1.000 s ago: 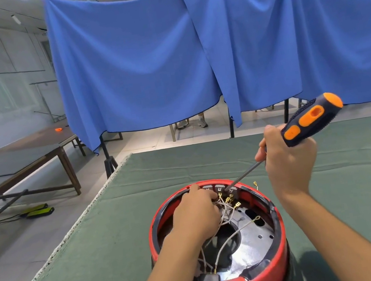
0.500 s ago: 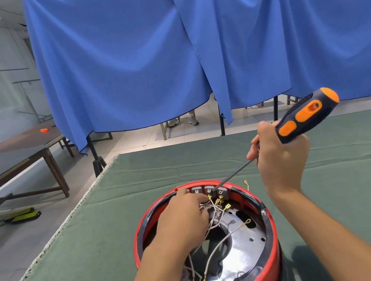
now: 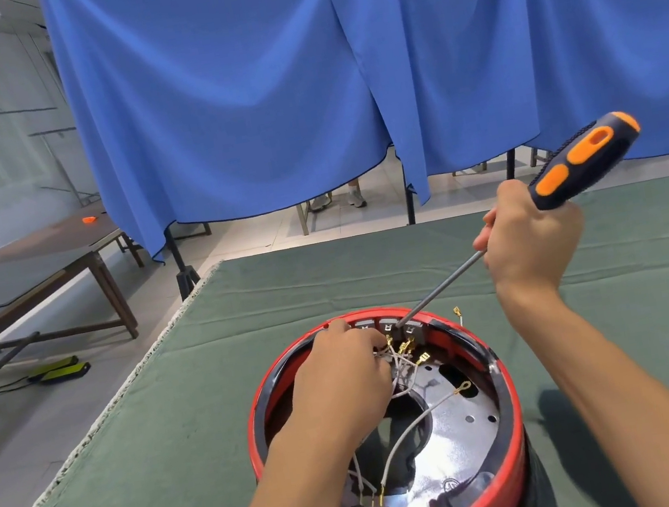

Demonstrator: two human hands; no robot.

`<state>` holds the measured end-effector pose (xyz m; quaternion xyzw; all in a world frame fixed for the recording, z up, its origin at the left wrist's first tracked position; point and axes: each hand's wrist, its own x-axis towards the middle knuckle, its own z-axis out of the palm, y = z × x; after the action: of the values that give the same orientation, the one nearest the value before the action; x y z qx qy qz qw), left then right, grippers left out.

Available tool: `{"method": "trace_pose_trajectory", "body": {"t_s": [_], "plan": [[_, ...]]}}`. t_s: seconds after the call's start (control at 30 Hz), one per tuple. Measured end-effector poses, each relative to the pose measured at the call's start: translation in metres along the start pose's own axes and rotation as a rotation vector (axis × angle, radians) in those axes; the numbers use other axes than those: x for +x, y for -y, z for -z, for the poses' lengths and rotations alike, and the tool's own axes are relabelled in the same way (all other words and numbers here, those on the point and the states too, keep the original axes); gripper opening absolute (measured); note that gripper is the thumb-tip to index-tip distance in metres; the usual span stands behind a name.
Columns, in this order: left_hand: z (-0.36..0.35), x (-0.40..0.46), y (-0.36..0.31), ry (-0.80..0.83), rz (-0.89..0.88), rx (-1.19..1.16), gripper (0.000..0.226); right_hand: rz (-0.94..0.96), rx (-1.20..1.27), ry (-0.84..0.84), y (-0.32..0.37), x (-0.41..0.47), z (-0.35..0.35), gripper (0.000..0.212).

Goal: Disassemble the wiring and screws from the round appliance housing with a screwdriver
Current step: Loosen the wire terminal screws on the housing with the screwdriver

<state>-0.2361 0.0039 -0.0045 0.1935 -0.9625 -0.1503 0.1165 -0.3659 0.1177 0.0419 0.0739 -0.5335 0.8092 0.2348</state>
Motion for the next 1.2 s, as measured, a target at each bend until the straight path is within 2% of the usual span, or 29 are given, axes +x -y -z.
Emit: {"method": "trace_pose_trajectory", "body": {"t_s": [0.3, 0.67, 0.93, 1.2], "plan": [[0.002, 0.000, 0.000, -0.008, 0.006, -0.008, 0.035, -0.051, 0.040, -0.017, -0.003, 0.002, 0.003, 0.023], [0.002, 0.000, 0.001, 0.009, 0.005, -0.023, 0.036, 0.168, 0.120, 0.137, 0.021, -0.032, 0.000, 0.029], [0.001, -0.001, -0.002, 0.020, 0.014, -0.021, 0.035, 0.046, 0.070, 0.052, 0.016, -0.018, -0.005, 0.032], [-0.001, 0.001, -0.001, 0.048, 0.024, -0.007, 0.035, -0.078, 0.074, -0.023, 0.002, 0.001, -0.005, 0.020]]}}
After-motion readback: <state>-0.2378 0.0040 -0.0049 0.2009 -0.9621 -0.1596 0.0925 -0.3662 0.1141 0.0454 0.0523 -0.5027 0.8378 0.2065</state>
